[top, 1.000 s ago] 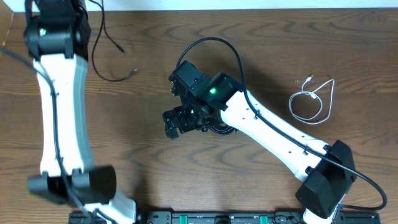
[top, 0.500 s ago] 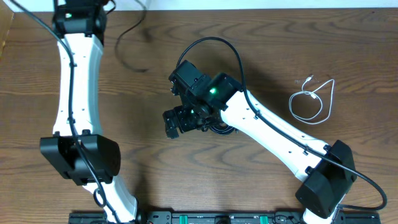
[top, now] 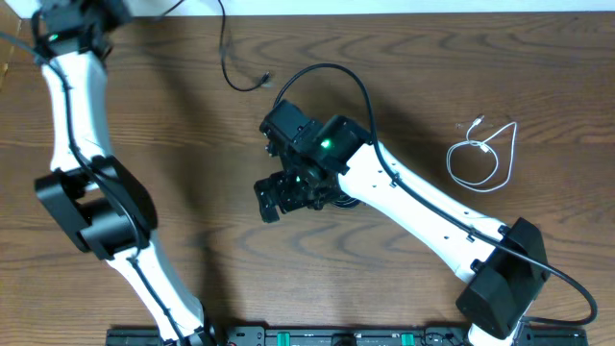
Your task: Untangle cables
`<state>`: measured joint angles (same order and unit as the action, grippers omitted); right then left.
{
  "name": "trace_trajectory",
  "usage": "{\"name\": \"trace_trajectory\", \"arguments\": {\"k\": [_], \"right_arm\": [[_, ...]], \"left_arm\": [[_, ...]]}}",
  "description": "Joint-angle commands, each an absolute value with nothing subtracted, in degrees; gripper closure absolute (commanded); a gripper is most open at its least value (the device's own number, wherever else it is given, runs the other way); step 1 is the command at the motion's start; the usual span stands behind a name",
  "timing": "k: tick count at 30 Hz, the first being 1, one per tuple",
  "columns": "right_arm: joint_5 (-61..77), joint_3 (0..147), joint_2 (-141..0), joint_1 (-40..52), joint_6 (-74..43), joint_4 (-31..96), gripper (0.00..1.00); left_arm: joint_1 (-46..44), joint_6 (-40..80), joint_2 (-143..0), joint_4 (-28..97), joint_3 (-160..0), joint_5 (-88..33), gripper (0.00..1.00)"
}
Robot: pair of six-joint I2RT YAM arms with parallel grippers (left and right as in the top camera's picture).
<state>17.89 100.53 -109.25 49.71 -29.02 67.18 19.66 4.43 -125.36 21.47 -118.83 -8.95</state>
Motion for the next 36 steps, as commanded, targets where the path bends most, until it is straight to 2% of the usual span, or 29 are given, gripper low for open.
{"name": "trace_trajectory", "arguments": {"k": [1, 9, 13, 22, 26, 30, 31, 33, 36], "right_arm": [[17.23, 100.44, -108.90, 51.18, -28.21, 67.51, 0.01], [16.82, 100.44, -108.90, 51.81, -28.21, 66.52, 0.01], [16.40, 100.44, -108.90, 51.86, -28.23, 66.48, 0.01], [13.45, 100.44, -108.88, 50.39, -28.21, 67.68, 0.01], [13.65, 100.44, -108.86, 46.76, -28.23, 69.06, 0.01], [13.93, 100.44, -108.86, 41.98, -28.21, 72.10, 0.01], [14.06, 100.44, -108.86, 41.04, -28.21, 72.79, 0.01], [14.06, 100.44, -108.86, 39.16, -28.21, 74.24, 0.01], [14.06, 100.44, -108.86, 36.71, -28.18, 76.01, 0.01]], "left_arm": [[25.08, 3.42, -127.55, 26.13, -119.22, -0.38, 0.05], [28.97, 3.92, -127.50, 33.78, -119.22, -1.15, 0.05], [28.05, 3.88, -127.52, 36.56, -118.93, -6.85, 0.05], [21.69, 3.84, -126.08, 39.88, -118.96, -12.38, 0.05], [17.76, 3.90, -126.30, 41.58, -118.43, -19.38, 0.05], [13.15, 3.90, -126.34, 42.57, -116.55, -20.10, 0.05], [12.01, 3.92, -126.34, 42.81, -115.90, -20.10, 0.06], [9.67, 3.99, -126.37, 43.05, -114.13, -20.08, 0.21], [6.28, 5.93, -126.37, 42.98, -110.80, -19.88, 0.22]]}}
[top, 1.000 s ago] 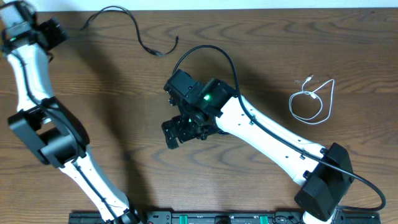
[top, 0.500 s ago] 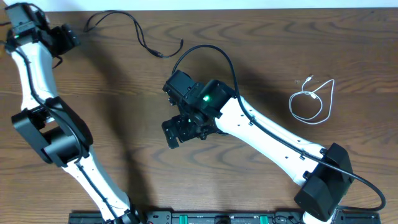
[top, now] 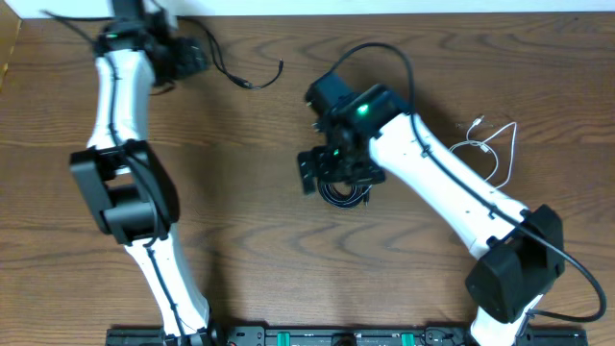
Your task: Untangle cables
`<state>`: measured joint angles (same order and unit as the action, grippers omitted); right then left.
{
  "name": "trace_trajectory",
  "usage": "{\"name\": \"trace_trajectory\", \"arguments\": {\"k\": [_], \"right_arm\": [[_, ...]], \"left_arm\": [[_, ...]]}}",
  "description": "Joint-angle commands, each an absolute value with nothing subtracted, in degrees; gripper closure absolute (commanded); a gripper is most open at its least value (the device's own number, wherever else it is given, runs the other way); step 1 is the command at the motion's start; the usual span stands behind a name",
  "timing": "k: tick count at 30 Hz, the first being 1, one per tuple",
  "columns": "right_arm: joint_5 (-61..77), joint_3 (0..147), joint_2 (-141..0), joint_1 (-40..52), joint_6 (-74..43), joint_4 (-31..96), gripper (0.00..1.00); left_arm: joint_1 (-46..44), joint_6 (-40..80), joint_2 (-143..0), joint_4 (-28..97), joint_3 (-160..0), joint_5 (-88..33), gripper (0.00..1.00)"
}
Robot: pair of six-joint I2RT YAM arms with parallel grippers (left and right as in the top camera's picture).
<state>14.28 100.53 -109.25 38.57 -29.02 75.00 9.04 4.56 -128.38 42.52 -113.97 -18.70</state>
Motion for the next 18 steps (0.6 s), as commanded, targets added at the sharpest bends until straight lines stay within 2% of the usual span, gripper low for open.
{"name": "trace_trajectory", "arguments": {"k": [1, 7, 14, 18], "right_arm": [[14.06, 100.44, -108.86, 36.16, -28.18, 76.34, 0.01], [14.09, 100.44, -108.86, 35.40, -28.18, 76.88, 0.01], [14.06, 100.44, -108.88, 36.27, -28.18, 76.97, 0.01], [14.06, 100.44, -108.86, 36.86, -28.21, 76.66, 0.01]], "left_arm": [[5.19, 6.11, -126.50, 42.85, -109.73, -19.88, 0.22], [0.45, 12.88, -128.62, 41.39, -106.21, -14.04, 0.23], [-1.21, 14.24, -132.03, 34.30, -106.21, -13.85, 0.23], [-0.89, 23.44, -134.65, 32.77, -106.21, -13.89, 0.22]]}}
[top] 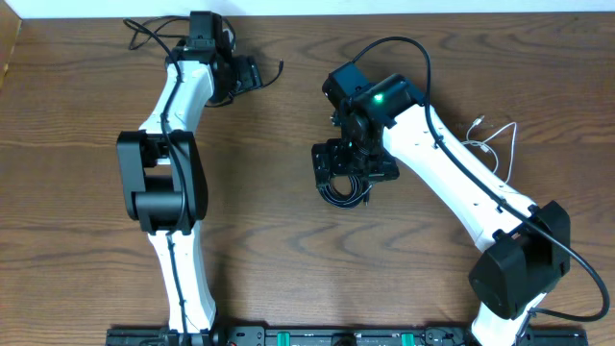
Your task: Untangle cables
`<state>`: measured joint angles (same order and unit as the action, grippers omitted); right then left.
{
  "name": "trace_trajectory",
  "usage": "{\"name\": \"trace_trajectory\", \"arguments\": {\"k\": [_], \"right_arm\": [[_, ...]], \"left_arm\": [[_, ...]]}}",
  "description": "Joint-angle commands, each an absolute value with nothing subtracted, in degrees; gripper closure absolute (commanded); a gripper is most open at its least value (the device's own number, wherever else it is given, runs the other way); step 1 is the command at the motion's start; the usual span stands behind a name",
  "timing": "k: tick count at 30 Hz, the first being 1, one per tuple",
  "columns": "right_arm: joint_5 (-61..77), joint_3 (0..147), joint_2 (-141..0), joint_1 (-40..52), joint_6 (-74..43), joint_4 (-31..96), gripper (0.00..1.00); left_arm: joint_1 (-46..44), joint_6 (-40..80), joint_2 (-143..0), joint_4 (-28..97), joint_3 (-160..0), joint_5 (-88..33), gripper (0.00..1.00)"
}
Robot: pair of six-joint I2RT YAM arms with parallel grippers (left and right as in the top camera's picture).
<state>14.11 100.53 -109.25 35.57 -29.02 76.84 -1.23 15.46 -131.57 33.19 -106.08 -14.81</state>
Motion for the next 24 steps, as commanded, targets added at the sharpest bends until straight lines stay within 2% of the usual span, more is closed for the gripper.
{"name": "trace_trajectory", "arguments": {"k": [1, 11, 16, 24], "right_arm": [[14.04, 100.44, -108.88, 36.97, -28.21, 76.58, 0.01], [14.04, 100.44, -108.88, 37.19, -28.21, 76.51, 0.01], [14.06, 100.44, -108.88, 37.19, -28.21, 76.69, 0.01], [14.13, 100.44, -108.88, 37.23, -28.25, 78.30, 0.01]], "left_arm": [[-0.89, 25.19, -135.11, 32.56, -106.21, -13.89, 0.22], [-0.99, 28.64, -137.16, 24.75, -106.21, -14.52, 0.23], [-0.99, 33.95, -137.86, 19.44, -106.21, -14.55, 0.32], [-0.36, 33.58, -141.08, 12.19, -106.21, -19.11, 0.35]]}}
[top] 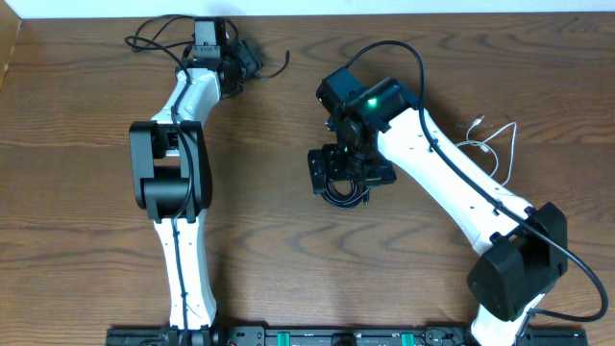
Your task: Untangle cables
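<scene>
A thin black cable loops along the table's far edge, and its free end lies right of my left gripper. That gripper appears shut on this cable. A coiled black cable lies mid-table. My right gripper hangs directly over the coil, touching or nearly touching it. Its jaws face down and are hidden from the overhead view. A white cable lies loosely looped at the right, partly behind the right arm.
The left arm stretches from the front edge to the far edge. The right arm crosses diagonally from the front right. A black rail runs along the front edge. The table's far edge meets a white wall.
My left gripper has moved slightly up and to the right along the far edge, and the black cable's end moved with it. The right gripper shifted a little left over the coil.
At first the left arm reached the far left corner and the right gripper sat left of the coil. Then the left gripper was at the thin black cable. It was further right each time, the cable with it, while the right gripper came over the coil.
</scene>
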`<state>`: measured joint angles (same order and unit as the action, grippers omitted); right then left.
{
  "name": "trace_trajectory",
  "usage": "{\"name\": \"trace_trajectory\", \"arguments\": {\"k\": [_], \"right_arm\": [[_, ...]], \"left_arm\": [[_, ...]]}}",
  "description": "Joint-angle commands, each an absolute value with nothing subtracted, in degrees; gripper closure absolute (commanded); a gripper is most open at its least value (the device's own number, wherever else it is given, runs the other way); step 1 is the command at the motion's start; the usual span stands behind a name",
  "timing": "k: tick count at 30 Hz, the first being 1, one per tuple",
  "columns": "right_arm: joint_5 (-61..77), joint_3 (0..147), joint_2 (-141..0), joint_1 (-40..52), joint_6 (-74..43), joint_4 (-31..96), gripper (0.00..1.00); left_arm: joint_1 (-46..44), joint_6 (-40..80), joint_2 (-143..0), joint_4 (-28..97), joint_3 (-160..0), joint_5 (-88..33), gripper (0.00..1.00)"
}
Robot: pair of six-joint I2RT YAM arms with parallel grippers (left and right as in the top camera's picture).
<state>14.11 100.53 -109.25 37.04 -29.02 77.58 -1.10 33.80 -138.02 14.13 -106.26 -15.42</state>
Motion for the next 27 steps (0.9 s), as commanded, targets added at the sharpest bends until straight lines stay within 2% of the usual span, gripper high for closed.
{"name": "trace_trajectory", "arguments": {"k": [1, 4, 8, 10, 13, 18, 27], "right_arm": [[14.61, 100.44, -108.88, 37.23, -28.25, 78.91, 0.01], [15.14, 100.44, -108.88, 37.23, -28.23, 79.72, 0.01], [15.16, 100.44, -108.88, 37.21, -28.23, 79.31, 0.01], [15.16, 100.44, -108.86, 37.10, -28.25, 79.15, 0.01], [14.76, 100.44, -108.25, 36.64, -28.25, 79.15, 0.01], [14.00, 100.49, -104.01, 33.50, -28.23, 79.20, 0.01], [3.11, 100.49, -88.71, 25.12, -28.23, 84.03, 0.01]], "left_arm": [[0.30, 30.39, -141.01, 10.00, -106.34, -21.78, 0.36], [1.91, 24.86, -139.70, 9.76, -108.53, -27.94, 0.36], [4.71, 24.01, -135.35, 11.90, -111.28, -33.26, 0.34], [6.02, 23.83, -131.72, 13.43, -111.28, -33.34, 0.13], [7.60, 19.22, -125.54, 17.26, -111.28, -32.91, 0.05], [8.45, 16.10, -113.73, 27.94, -111.28, -27.51, 0.03], [4.40, 16.12, -98.96, 56.25, -111.24, -29.56, 0.03]]}}
